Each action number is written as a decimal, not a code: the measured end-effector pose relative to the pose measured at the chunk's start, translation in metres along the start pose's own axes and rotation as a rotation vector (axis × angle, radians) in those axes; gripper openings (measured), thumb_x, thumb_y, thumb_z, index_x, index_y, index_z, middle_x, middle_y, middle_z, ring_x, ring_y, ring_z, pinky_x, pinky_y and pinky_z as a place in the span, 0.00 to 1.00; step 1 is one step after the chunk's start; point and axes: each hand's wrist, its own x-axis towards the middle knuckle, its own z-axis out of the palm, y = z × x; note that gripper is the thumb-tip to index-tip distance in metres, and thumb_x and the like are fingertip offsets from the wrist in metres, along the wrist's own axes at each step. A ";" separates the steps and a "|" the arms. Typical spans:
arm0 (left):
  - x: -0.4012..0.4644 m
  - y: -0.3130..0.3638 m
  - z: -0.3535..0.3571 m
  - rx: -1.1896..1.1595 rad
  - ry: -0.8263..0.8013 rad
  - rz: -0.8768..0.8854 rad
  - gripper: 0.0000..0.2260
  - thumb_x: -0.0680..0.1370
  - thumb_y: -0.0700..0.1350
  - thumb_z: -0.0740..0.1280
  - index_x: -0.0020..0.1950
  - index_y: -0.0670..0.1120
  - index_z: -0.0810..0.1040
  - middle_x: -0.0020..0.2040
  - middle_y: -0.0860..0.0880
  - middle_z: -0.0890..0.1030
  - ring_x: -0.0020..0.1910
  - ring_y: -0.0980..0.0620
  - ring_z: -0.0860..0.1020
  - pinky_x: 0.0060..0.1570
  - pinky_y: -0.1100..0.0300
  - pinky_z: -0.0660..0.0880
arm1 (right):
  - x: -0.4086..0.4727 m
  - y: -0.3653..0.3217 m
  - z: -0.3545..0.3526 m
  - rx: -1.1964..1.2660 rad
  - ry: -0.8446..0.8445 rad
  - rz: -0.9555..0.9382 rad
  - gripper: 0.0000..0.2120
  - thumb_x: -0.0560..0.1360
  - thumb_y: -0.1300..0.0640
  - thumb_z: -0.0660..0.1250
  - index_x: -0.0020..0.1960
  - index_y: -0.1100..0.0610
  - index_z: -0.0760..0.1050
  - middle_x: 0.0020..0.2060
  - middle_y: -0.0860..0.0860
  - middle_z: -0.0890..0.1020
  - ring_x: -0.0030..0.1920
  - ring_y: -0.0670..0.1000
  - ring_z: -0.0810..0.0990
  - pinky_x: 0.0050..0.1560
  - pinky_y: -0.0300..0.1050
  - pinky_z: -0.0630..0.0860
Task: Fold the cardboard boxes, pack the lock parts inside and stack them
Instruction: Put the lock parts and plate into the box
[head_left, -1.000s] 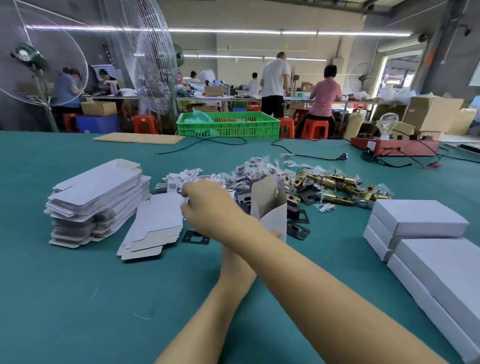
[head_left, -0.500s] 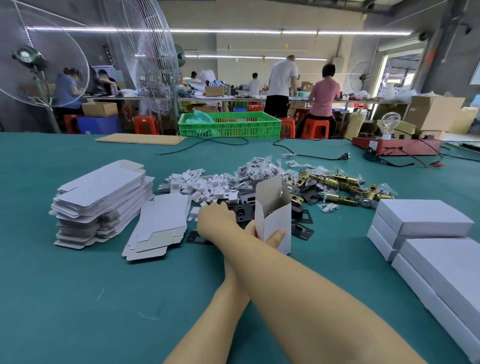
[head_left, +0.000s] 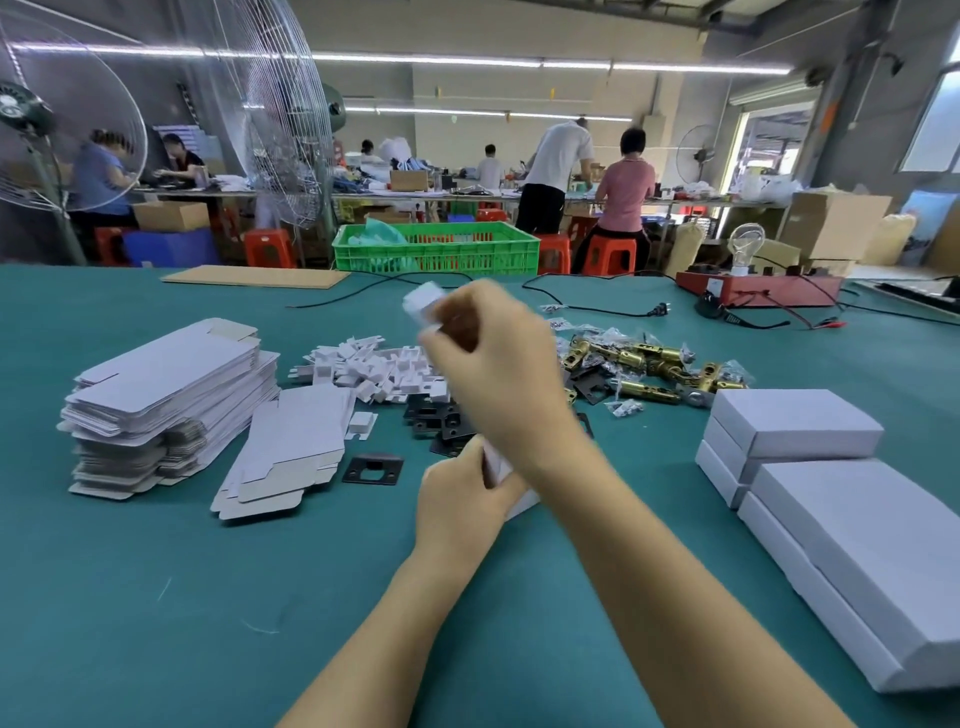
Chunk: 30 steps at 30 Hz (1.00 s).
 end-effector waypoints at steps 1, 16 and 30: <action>-0.003 0.003 -0.002 -0.138 0.019 -0.016 0.15 0.74 0.54 0.65 0.33 0.47 0.67 0.27 0.52 0.70 0.32 0.52 0.69 0.31 0.62 0.64 | 0.000 0.000 -0.019 0.021 0.048 -0.001 0.05 0.76 0.60 0.68 0.50 0.60 0.77 0.40 0.50 0.81 0.40 0.47 0.79 0.43 0.35 0.75; -0.018 0.027 -0.010 -0.214 0.109 0.169 0.26 0.70 0.60 0.74 0.39 0.34 0.78 0.38 0.39 0.80 0.47 0.44 0.74 0.46 0.54 0.69 | 0.002 0.054 -0.144 0.063 -0.322 0.388 0.08 0.69 0.66 0.75 0.47 0.61 0.80 0.36 0.55 0.85 0.41 0.58 0.84 0.44 0.46 0.82; -0.018 0.024 -0.007 -0.418 0.065 0.075 0.18 0.70 0.58 0.73 0.46 0.43 0.81 0.40 0.52 0.84 0.42 0.48 0.80 0.44 0.45 0.77 | 0.004 0.049 -0.121 0.100 -0.407 0.353 0.04 0.76 0.61 0.69 0.43 0.61 0.77 0.30 0.53 0.83 0.28 0.48 0.80 0.25 0.34 0.71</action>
